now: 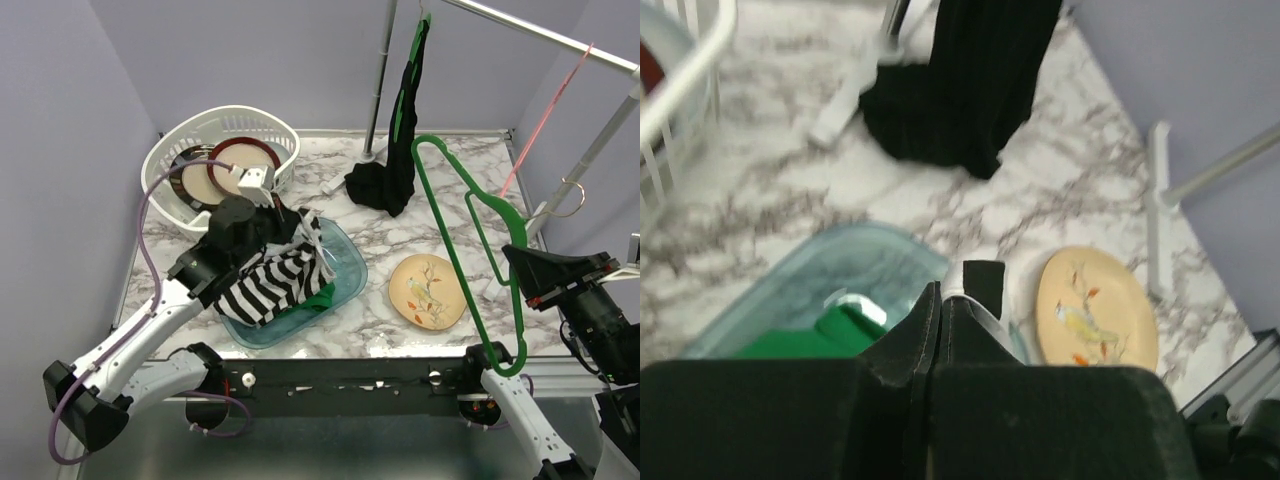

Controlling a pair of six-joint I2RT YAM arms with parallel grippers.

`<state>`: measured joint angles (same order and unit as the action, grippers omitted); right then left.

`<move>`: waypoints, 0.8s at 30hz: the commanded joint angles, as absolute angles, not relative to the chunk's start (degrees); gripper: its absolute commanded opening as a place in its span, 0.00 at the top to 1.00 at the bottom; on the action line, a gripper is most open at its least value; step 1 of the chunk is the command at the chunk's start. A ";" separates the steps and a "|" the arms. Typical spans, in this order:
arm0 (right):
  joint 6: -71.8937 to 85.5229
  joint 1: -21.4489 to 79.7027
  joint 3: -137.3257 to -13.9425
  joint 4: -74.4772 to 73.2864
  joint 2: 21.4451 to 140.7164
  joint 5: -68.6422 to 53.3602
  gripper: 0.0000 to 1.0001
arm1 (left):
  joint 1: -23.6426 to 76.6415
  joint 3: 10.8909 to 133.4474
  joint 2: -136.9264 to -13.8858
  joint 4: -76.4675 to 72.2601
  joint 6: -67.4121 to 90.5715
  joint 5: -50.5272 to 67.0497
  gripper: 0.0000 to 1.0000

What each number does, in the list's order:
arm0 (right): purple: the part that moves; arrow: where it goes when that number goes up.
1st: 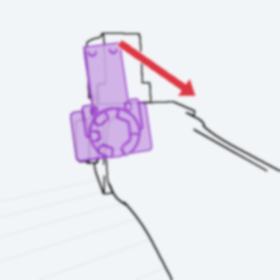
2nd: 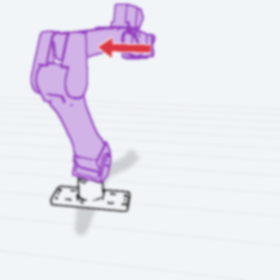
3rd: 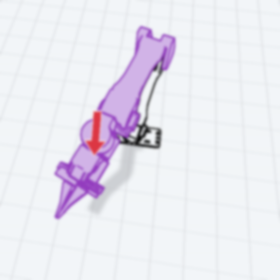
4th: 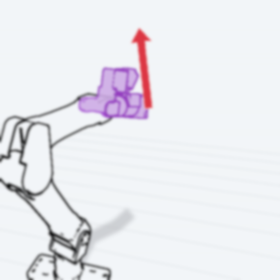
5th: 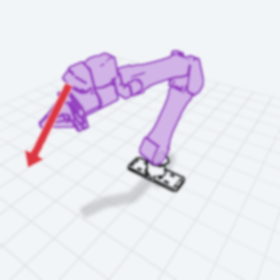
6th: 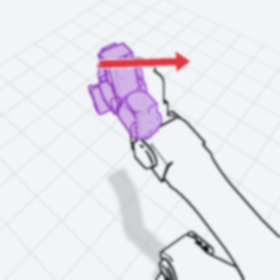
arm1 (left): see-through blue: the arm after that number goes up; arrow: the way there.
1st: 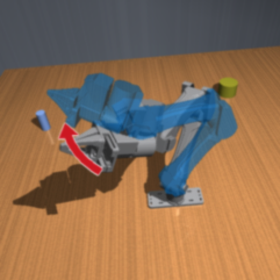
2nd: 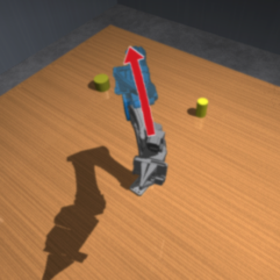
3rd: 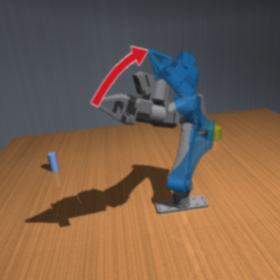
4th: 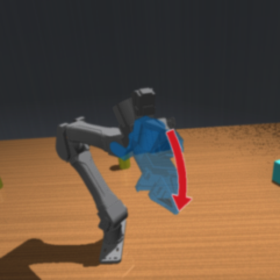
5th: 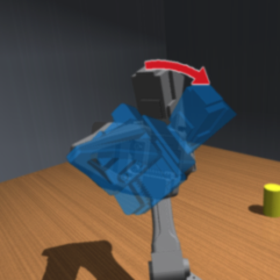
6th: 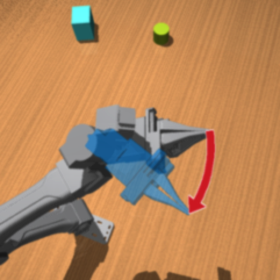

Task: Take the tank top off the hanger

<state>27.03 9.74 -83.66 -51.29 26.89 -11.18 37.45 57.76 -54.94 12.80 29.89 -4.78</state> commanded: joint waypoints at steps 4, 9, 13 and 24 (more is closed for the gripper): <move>27.25 9.67 -82.62 -48.17 25.93 -10.55 0.99 | 37.44 38.16 -52.83 2.91 40.77 -2.72 1.00; 27.86 9.67 -81.21 -47.02 25.66 -11.16 0.99 | 38.58 34.81 -49.31 9.04 44.82 -6.94 0.77; 28.30 9.67 -80.60 -46.67 25.58 -11.60 0.99 | 38.50 37.86 -47.38 17.37 44.65 -8.17 0.25; 28.04 9.67 -80.77 -47.11 25.31 -11.69 0.99 | 38.41 52.21 -50.53 35.50 34.62 -20.30 0.06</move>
